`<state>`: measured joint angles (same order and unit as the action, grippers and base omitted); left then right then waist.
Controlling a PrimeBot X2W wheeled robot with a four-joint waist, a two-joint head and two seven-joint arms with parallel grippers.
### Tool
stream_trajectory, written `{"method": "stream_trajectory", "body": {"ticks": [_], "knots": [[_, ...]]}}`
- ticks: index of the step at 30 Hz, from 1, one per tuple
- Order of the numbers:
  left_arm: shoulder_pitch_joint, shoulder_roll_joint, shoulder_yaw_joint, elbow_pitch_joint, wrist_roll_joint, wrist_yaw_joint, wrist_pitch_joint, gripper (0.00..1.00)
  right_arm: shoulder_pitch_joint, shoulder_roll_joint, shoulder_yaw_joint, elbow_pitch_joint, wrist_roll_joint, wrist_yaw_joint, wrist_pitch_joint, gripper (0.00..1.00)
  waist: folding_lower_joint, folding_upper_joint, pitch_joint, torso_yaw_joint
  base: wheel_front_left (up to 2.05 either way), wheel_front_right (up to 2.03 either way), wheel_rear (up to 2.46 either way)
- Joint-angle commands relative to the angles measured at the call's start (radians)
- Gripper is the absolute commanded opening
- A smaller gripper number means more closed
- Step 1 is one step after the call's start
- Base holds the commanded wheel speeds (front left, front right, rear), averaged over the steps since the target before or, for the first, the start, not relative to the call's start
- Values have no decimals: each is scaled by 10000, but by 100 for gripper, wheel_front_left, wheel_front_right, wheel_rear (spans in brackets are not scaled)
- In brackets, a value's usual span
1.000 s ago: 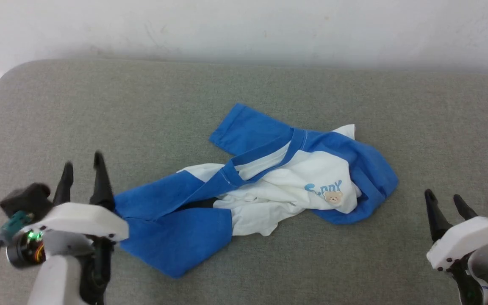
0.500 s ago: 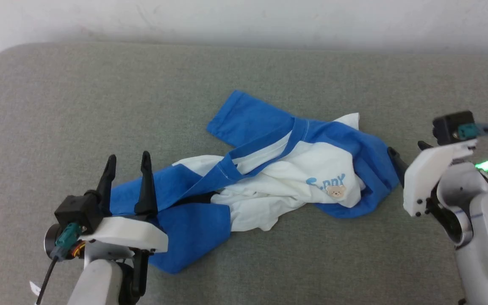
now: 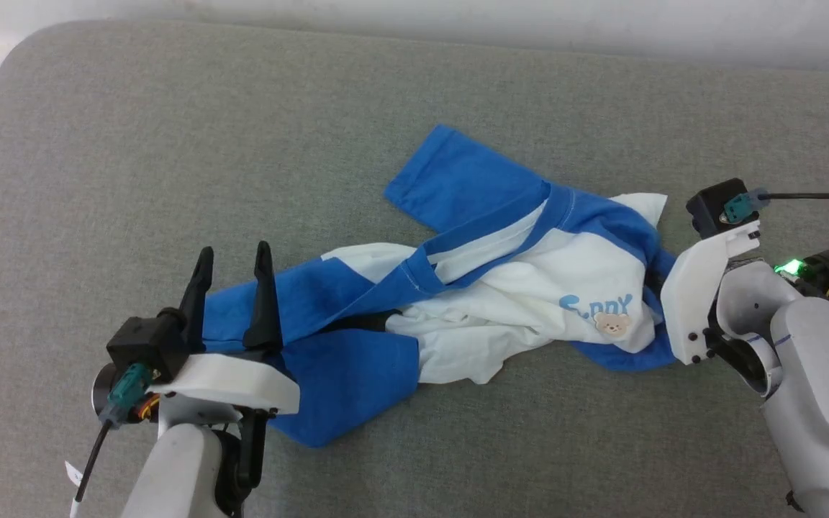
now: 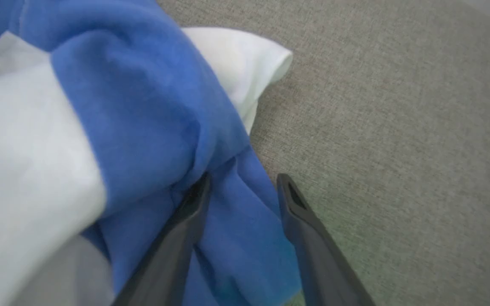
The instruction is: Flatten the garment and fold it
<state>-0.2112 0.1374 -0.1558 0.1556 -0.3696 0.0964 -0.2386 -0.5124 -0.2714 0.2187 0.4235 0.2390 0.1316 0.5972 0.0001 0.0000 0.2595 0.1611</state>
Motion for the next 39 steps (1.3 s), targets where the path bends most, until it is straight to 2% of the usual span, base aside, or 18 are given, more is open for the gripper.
{"method": "stream_trajectory", "body": {"ticks": [1,6,10,15,20,23,32,35,39], "knots": [[-162,-7,3,39,-29,-67,-73,100,-100,-42,54,-5,136,-9,-104,0,-1,0,-28,-4,0,0,0],[-115,-3,30,-51,-107,-84,-100,100,233,-60,-205,-464,303,-9,-581,0,-1,0,-267,-138,0,0,0],[36,-8,-40,-221,-113,-33,-35,100,909,115,-956,-1313,339,-9,-1025,0,-1,0,-518,-226,0,0,0],[224,21,-56,-421,-223,-12,117,100,2117,642,-1999,-2748,199,-9,-1174,0,-1,0,-686,-328,0,0,0],[310,103,-128,-602,-355,-74,453,100,3033,1210,-2543,-3974,17,-9,-994,0,-1,0,-716,-414,0,0,0],[440,189,-381,-692,-506,-184,1296,100,3302,1413,-2624,-4372,-28,-9,-843,0,-1,0,-737,-459,0,0,0],[853,1012,-1199,-1832,-1051,-331,5440,100,3473,1674,-2603,-4740,-73,-9,-611,0,-1,0,-689,-411,0,0,0],[859,1247,-1224,-2153,-1043,-265,5966,100,3441,1698,-2562,-4784,-77,-9,-597,0,-1,0,-632,-413,0,0,0],[705,1361,-1340,-2035,-1166,-395,6391,100,3428,1716,-2507,-4813,-73,-9,-592,0,-1,0,-577,-444,0,0,0]]}}
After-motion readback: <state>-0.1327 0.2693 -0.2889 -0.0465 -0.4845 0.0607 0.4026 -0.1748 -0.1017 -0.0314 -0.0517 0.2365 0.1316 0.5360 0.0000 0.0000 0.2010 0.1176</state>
